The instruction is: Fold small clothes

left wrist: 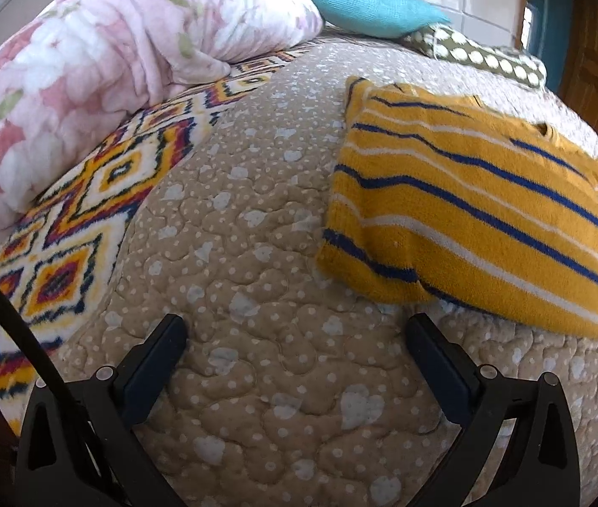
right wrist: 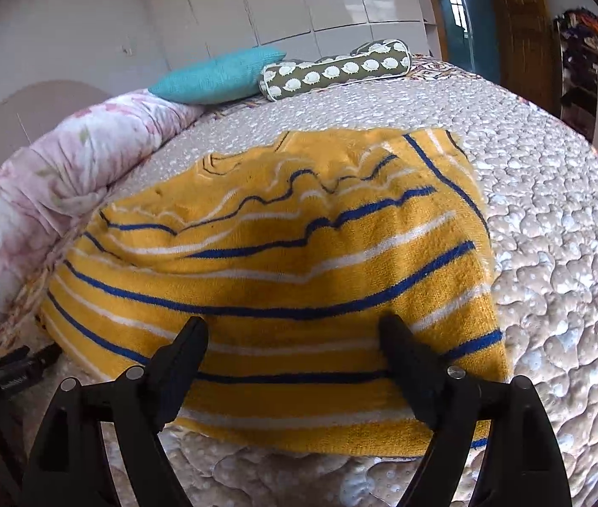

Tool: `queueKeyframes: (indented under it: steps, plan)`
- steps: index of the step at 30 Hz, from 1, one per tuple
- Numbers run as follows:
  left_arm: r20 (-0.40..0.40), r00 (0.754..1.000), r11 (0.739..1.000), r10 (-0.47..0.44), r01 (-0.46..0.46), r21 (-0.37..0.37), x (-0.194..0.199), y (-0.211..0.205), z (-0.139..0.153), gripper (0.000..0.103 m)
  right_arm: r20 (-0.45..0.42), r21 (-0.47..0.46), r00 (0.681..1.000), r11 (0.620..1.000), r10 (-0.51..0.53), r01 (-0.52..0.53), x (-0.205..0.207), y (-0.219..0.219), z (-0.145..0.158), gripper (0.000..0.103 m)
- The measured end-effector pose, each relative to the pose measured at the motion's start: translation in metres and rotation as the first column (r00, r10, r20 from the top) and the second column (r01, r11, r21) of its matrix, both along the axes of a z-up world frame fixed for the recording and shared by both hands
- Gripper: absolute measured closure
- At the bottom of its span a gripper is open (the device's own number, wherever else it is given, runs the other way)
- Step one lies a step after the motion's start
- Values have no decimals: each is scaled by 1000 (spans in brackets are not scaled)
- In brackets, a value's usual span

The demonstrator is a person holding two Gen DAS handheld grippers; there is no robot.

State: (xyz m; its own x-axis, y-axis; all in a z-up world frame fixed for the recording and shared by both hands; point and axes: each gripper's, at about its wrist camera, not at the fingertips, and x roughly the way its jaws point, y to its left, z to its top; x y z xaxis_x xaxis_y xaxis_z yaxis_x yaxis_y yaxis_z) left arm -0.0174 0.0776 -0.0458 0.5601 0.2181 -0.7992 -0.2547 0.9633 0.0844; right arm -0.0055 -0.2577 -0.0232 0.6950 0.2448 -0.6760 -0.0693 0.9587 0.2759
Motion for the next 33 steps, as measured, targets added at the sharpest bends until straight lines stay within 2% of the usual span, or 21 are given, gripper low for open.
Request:
queueKeyframes:
  steps: [2,9,15,16,17,19,24,30,33]
  plan:
    - [-12,1000,999,27,-27,-19,-1,2,1,0,12,50,1000,999,5,-5,-2,-6,0,16]
    - [-50,991,992,126,-126,-10,-9,-16,10,0,47,192,999,981,26,-35,-7,-23,0,16]
    - [-6,1000,999,1,-1,-34,-23,-67,13,0,61,243,997,969,37,-51,-9,-28,0,16]
    - [-19,1000,1000,-15,15,-27,-21,-74,9,0,62,246,997,968,40,-54,-9,-29,0,16]
    - [-27,999,1000,-18,18,15,-21,-81,5,0,63,251,997,966,42,-57,-10,-29,0,16]
    - [-14,1000,999,-19,19,39,-21,-84,3,0,65,258,997,964,44,-60,-10,-30,0,16]
    - [-11,1000,1000,-26,25,-19,-21,-77,0,0,66,265,997,962,45,-61,-11,-30,-1,16]
    - [68,997,999,-38,37,22,-30,-79,-3,0,71,276,996,959,46,-64,-12,-30,0,16]
    - [62,997,999,-42,41,16,-31,-79,-1,0,74,285,996,956,48,-67,-13,-31,0,16]
